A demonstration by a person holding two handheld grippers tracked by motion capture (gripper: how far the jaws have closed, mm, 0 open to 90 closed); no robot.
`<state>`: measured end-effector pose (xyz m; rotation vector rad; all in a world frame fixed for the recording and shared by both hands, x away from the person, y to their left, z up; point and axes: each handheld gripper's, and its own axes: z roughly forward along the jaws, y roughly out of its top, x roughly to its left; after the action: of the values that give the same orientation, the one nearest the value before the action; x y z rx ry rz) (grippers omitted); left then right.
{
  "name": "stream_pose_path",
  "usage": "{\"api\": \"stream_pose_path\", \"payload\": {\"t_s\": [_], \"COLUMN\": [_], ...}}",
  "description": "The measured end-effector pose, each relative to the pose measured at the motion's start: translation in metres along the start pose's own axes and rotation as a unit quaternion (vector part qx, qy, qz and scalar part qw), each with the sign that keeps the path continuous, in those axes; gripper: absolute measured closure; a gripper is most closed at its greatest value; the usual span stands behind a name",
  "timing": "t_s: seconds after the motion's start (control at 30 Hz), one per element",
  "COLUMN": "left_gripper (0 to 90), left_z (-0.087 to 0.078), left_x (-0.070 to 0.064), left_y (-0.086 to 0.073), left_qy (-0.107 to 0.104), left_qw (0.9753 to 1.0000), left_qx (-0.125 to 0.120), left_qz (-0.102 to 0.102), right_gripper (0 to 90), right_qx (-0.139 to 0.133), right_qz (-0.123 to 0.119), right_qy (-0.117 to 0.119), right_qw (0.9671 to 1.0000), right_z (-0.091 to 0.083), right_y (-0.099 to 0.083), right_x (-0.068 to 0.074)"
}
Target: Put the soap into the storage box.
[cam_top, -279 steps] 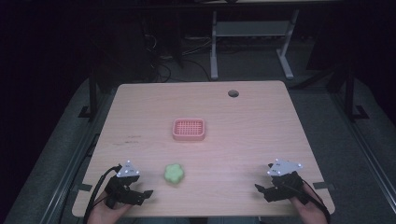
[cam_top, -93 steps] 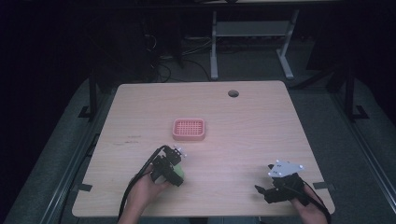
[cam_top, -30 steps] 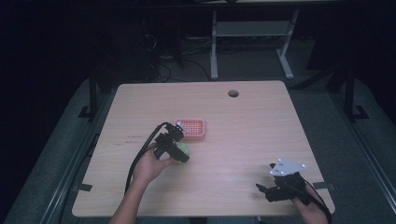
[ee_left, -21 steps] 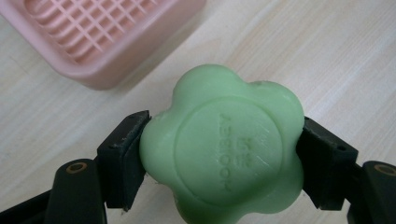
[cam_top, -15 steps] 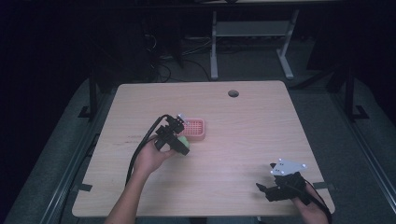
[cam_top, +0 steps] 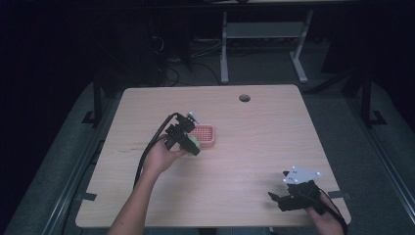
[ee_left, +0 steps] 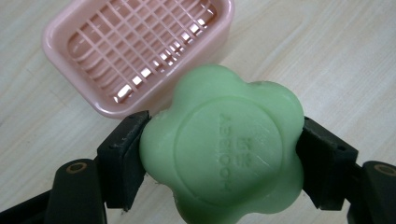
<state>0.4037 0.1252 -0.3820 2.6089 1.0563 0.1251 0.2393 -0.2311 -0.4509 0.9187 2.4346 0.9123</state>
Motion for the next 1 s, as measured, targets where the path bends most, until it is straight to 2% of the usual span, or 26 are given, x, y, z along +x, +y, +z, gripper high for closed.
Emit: {"api": "stream_pose_path", "payload": {"t_s": [0.23,0.67,0.87,0.93,1.0], "left_gripper": [26.4,26.4,26.4,26.4,26.4], "left_z": [-0.003,0.001,0.005,0.009,0.011], "left_x": [0.006,0.016,0.022,0.023,0.023], "left_y": [0.009,0.033,0.041,0.044,0.046], "left_qy": [0.005,0.010,0.011,0.004,0.009], "left_qw": [1.0000,0.9998,0.9997,0.9997,0.9996], "left_qx": [0.002,0.003,0.007,0.005,0.009], "left_qz": [0.000,-0.015,-0.019,-0.024,-0.023], "right_gripper": [13.8,13.9,13.8,13.9,13.9], "right_qx": [-0.001,-0.003,-0.003,-0.003,-0.003], "right_qz": [0.002,0.007,0.006,0.006,0.006], "right_qy": [0.000,0.001,0.001,0.001,0.001], "right_qw": [1.0000,1.0000,1.0000,1.0000,1.0000], "right_z": [0.000,-0.001,-0.001,-0.001,-0.001], "right_y": [0.000,0.000,0.000,0.000,0.000], "right_x": [0.000,0.000,0.000,-0.001,-0.001]}}
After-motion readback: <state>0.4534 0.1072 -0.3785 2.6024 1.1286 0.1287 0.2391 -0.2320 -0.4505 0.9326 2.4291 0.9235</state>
